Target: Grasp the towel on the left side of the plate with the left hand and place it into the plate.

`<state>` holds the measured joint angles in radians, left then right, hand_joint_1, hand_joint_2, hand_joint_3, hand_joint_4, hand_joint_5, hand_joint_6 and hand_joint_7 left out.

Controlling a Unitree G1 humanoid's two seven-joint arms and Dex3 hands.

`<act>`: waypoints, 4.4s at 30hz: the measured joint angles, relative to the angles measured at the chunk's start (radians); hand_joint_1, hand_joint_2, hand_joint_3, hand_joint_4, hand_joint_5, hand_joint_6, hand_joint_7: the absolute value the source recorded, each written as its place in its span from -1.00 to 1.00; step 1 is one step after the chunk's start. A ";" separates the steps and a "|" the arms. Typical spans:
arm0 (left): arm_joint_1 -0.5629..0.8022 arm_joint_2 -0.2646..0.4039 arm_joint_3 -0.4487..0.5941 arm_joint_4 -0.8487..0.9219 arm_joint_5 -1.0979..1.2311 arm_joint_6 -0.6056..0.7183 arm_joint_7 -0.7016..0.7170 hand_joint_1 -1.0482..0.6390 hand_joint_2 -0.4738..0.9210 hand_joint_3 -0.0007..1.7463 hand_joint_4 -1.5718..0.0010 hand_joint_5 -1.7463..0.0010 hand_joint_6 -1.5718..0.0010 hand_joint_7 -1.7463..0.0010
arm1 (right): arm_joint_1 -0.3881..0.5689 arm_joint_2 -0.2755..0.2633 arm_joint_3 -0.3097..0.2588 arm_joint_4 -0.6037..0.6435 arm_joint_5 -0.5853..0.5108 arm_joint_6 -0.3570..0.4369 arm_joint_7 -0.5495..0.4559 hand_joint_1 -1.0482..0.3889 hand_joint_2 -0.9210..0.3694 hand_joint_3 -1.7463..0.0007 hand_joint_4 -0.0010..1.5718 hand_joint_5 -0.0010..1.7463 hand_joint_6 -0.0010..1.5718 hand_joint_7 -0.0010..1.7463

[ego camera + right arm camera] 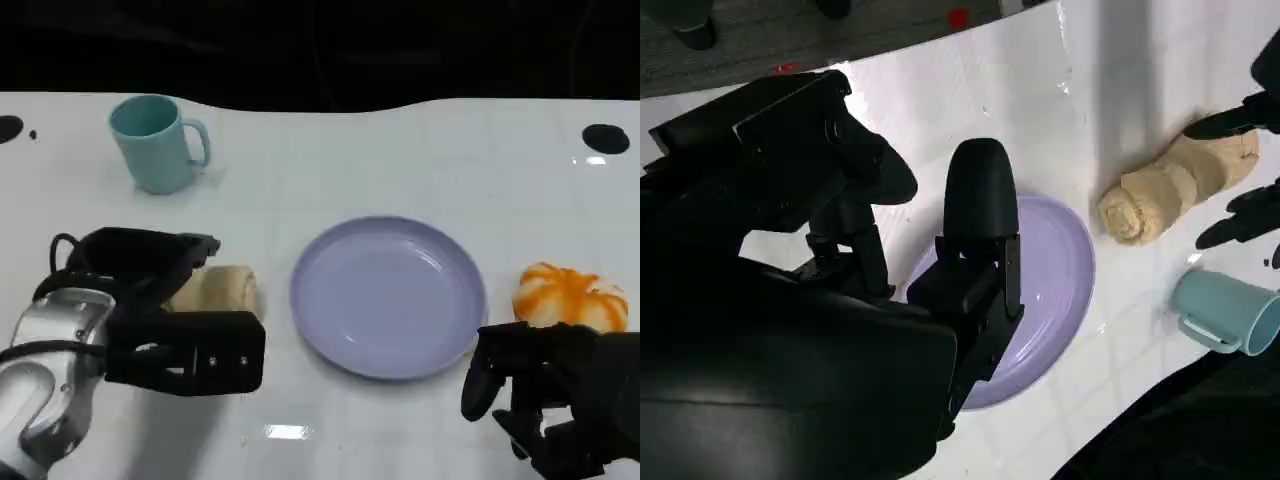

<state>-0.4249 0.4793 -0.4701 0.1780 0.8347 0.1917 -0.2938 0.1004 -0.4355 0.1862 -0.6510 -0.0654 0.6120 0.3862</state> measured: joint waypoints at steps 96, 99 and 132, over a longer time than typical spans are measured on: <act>-0.184 -0.355 -0.114 0.171 -0.085 -0.177 0.098 -0.65 1.00 -0.81 0.77 0.52 0.76 1.00 | 0.011 -0.006 -0.011 -0.033 0.010 0.015 0.003 0.49 -0.50 -0.18 -0.12 0.94 -0.14 0.63; -0.183 -0.341 -0.110 0.145 -0.092 -0.173 0.071 -0.64 1.00 -0.83 0.77 0.51 0.74 0.99 | 0.011 -0.006 -0.011 -0.032 0.010 0.013 0.003 0.49 -0.50 -0.18 -0.12 0.94 -0.14 0.64; 0.304 -0.293 0.449 -0.593 -1.008 0.374 -0.196 0.18 0.30 0.62 -0.06 -0.90 -0.10 -0.55 | 0.014 -0.008 -0.026 -0.020 0.020 -0.003 0.020 0.49 -0.48 -0.20 -0.12 0.97 -0.13 0.65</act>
<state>-0.1207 0.1867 -0.0210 -0.4146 -0.1732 0.5653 -0.4895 0.1144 -0.4440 0.1607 -0.6709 -0.0457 0.6088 0.4065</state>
